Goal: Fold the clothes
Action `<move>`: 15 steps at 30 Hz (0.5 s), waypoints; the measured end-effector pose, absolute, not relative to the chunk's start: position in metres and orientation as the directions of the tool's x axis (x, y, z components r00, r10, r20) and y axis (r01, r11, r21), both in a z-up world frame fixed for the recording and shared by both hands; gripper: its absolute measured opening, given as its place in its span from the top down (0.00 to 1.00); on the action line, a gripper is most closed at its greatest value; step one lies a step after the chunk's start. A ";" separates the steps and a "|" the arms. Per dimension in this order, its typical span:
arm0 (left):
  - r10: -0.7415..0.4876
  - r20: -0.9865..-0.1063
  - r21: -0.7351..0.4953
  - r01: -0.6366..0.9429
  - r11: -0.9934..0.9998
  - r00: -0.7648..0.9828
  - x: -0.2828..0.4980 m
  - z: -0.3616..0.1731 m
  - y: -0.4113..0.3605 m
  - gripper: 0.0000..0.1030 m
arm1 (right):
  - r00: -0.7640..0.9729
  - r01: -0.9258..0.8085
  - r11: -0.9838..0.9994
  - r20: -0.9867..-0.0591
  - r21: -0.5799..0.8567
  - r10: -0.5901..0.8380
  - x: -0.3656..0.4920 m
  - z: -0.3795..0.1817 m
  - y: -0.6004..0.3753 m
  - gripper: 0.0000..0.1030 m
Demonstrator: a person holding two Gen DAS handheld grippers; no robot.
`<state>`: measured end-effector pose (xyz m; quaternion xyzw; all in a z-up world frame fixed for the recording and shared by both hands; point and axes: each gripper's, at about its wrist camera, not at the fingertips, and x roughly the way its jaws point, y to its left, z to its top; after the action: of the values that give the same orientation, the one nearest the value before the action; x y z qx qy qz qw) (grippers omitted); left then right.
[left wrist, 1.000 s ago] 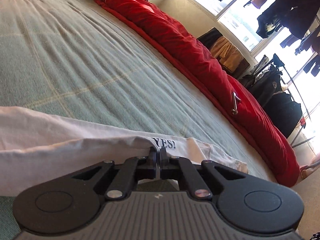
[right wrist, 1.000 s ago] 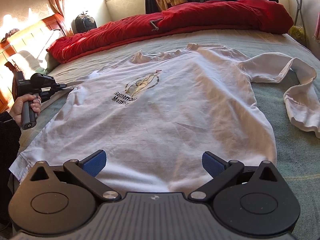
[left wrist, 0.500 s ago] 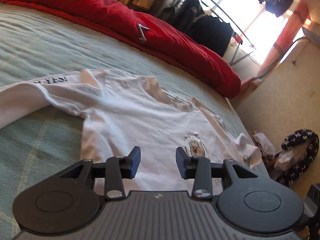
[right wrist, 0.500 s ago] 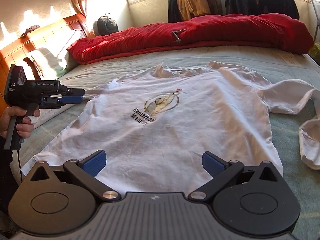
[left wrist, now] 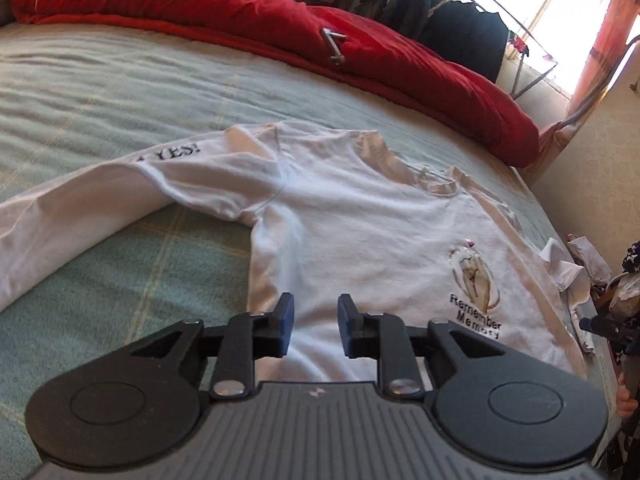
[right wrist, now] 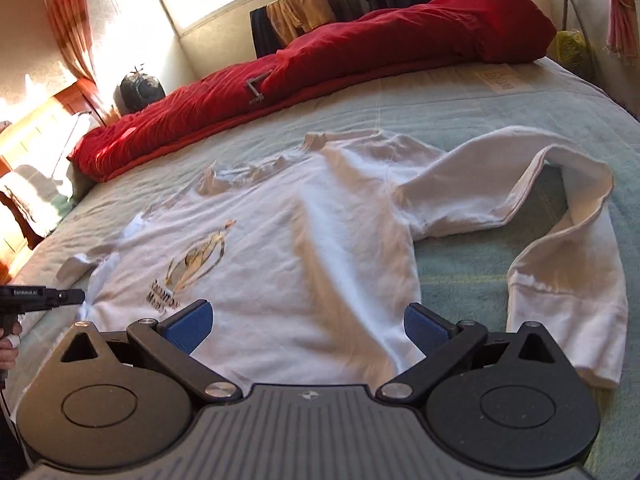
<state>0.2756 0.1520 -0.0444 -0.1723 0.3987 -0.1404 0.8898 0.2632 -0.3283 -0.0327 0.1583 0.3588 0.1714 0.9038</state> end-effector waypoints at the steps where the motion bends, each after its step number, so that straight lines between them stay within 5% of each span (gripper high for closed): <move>1: -0.422 -0.644 -0.437 0.147 0.888 0.638 0.279 -0.039 0.143 0.72 | 0.692 -0.188 0.880 -0.576 0.437 0.434 0.272 -0.029 -0.334 0.00; 7: -0.516 -0.680 -0.477 0.221 0.851 0.520 0.324 -0.062 0.088 0.69 | 0.563 -0.144 0.653 -0.481 0.743 0.672 0.355 -0.062 -0.345 0.00; 11: -0.454 -0.674 -0.455 0.157 0.877 0.583 0.342 -0.079 0.103 0.75 | 0.632 -0.089 0.765 -0.557 0.638 0.539 0.376 -0.078 -0.352 0.12; 15: -0.368 -0.691 -0.406 0.087 0.910 0.622 0.357 -0.079 0.121 0.81 | 0.709 -0.032 0.936 -0.652 0.351 0.269 0.390 -0.072 -0.350 0.12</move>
<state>0.3573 0.1206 -0.0786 -0.1689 0.4151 -0.1285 0.8847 0.3903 -0.3501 -0.0717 0.1593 0.3722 0.0825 0.9107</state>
